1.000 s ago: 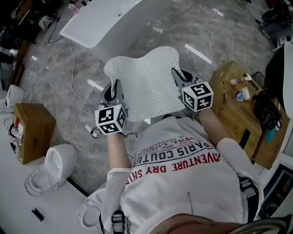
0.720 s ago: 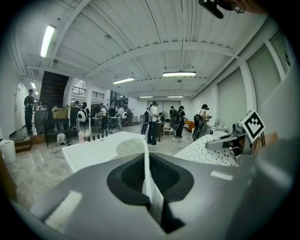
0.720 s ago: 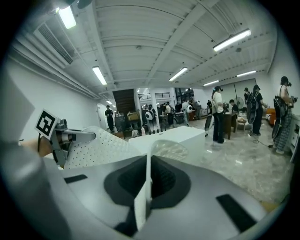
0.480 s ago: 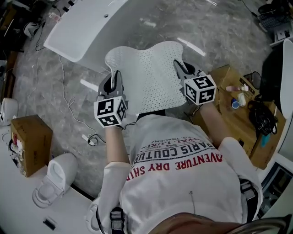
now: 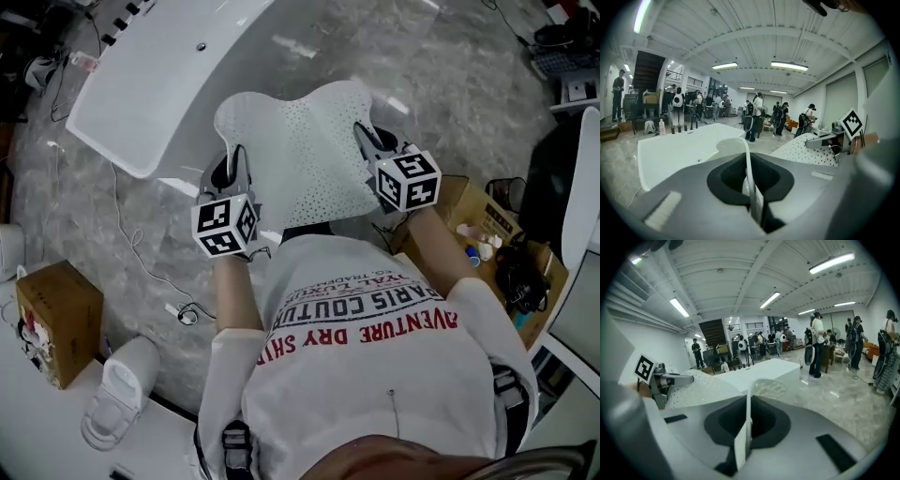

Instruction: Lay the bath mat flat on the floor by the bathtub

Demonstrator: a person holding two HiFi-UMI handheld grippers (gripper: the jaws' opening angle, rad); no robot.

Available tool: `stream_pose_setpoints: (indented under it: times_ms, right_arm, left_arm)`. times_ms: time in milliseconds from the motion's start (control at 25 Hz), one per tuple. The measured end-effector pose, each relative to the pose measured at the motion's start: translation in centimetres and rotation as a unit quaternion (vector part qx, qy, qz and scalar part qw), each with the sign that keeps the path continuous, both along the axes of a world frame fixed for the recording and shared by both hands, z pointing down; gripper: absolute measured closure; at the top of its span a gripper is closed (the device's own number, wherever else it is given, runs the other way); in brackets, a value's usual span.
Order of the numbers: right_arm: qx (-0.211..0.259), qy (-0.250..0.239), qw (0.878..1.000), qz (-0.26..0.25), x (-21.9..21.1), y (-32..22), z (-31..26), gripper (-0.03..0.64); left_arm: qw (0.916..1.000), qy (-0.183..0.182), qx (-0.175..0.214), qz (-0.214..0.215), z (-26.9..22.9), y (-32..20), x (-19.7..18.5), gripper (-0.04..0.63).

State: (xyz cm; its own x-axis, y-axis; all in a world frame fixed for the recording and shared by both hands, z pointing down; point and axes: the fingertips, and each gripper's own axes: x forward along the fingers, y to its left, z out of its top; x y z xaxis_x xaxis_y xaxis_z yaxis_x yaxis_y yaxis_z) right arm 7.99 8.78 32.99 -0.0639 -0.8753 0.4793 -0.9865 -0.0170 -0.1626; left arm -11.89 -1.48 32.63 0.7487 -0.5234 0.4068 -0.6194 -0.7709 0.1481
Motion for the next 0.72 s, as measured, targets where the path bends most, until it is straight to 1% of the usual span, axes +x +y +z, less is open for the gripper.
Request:
stream_pose_setpoints:
  times_ms: [160, 320, 520, 640, 720]
  right_arm:
    - [-0.015, -0.006, 1.000, -0.009, 3.5, -7.6, 0.6, 0.604]
    - [-0.020, -0.011, 1.000, -0.020, 6.5, -13.1, 1.1, 0.604]
    - [-0.044, -0.019, 0.997, -0.058, 9.3, -19.1, 2.9, 0.604]
    - [-0.058, -0.027, 0.994, -0.088, 10.6, -22.8, 4.4, 0.604]
    - [-0.068, -0.035, 0.990, -0.117, 11.1, -25.4, 5.4, 0.604]
  left_arm:
    - [0.9998, -0.004, -0.014, -0.011, 0.8, -6.9, 3.0, 0.578]
    - [0.9992, -0.006, -0.021, -0.035, 1.2, -11.5, 5.1, 0.578]
    - [0.9948, -0.013, -0.040, -0.093, 2.6, -15.3, 5.5, 0.578]
    - [0.9901, -0.017, -0.057, -0.127, 4.1, -16.9, 5.8, 0.578]
    - [0.9852, -0.016, -0.070, -0.156, 4.9, -18.0, 6.0, 0.578]
